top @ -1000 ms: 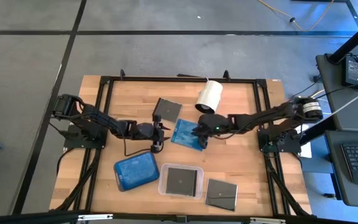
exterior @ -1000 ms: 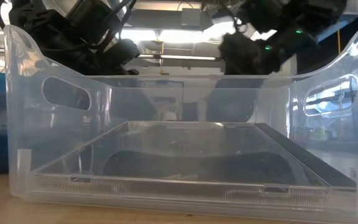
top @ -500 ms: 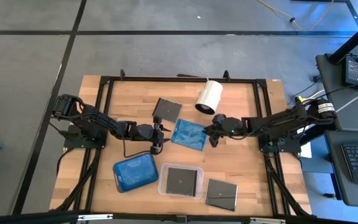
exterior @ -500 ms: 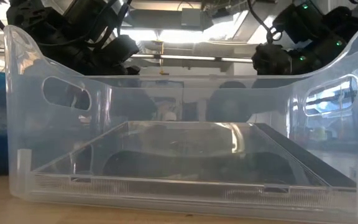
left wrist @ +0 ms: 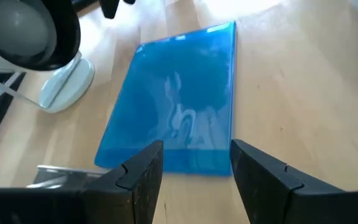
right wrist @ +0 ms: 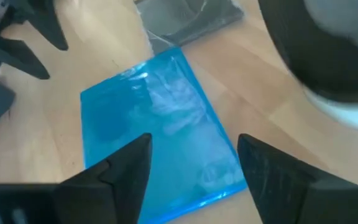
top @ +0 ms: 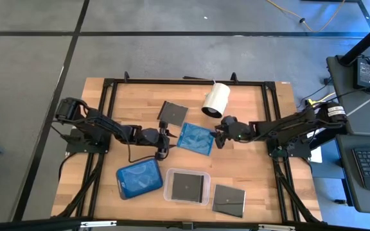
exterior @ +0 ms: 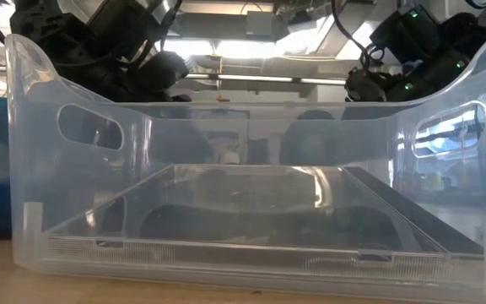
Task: Pick & place jewel cases by type
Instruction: Put the blue CD case into the black bin
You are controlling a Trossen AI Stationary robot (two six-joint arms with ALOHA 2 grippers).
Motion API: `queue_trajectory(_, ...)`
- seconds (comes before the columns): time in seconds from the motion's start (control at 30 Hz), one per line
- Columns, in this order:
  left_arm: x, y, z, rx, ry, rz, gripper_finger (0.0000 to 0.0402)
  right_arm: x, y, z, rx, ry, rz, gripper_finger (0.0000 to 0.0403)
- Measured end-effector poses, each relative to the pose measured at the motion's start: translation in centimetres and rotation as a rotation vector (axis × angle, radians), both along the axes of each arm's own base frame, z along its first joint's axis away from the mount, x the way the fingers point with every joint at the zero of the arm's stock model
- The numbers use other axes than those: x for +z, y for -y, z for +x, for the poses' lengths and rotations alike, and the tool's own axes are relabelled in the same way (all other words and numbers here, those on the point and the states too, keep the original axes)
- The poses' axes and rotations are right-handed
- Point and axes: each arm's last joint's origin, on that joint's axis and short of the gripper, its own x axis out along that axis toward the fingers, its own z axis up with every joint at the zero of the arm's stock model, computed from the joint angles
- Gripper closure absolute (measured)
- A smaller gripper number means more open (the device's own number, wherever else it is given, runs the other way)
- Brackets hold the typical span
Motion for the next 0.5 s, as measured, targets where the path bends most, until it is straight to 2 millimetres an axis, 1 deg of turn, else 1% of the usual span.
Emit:
queue_trajectory(0.1,-0.8,0.0,0.3,0.007,-0.013,0.009,0.0217,-0.6,0.2,0.1,-0.039,-0.019,0.042,0.0159)
queue_trajectory(0.23,-1.9,0.0,0.9,0.018,-0.046,0.02,0.0217,-1.4,0.5,0.2,-0.033,-0.051,0.07,0.0159)
queue_trajectory(0.37,-2.4,0.1,2.0,0.016,-0.058,0.021,0.0217,-1.9,1.5,0.2,-0.064,-0.066,0.119,0.0159)
queue_trajectory(0.5,-3.3,0.2,2.5,0.005,-0.088,0.039,0.0217,-2.7,2.3,0.3,-0.087,-0.096,0.135,0.0159)
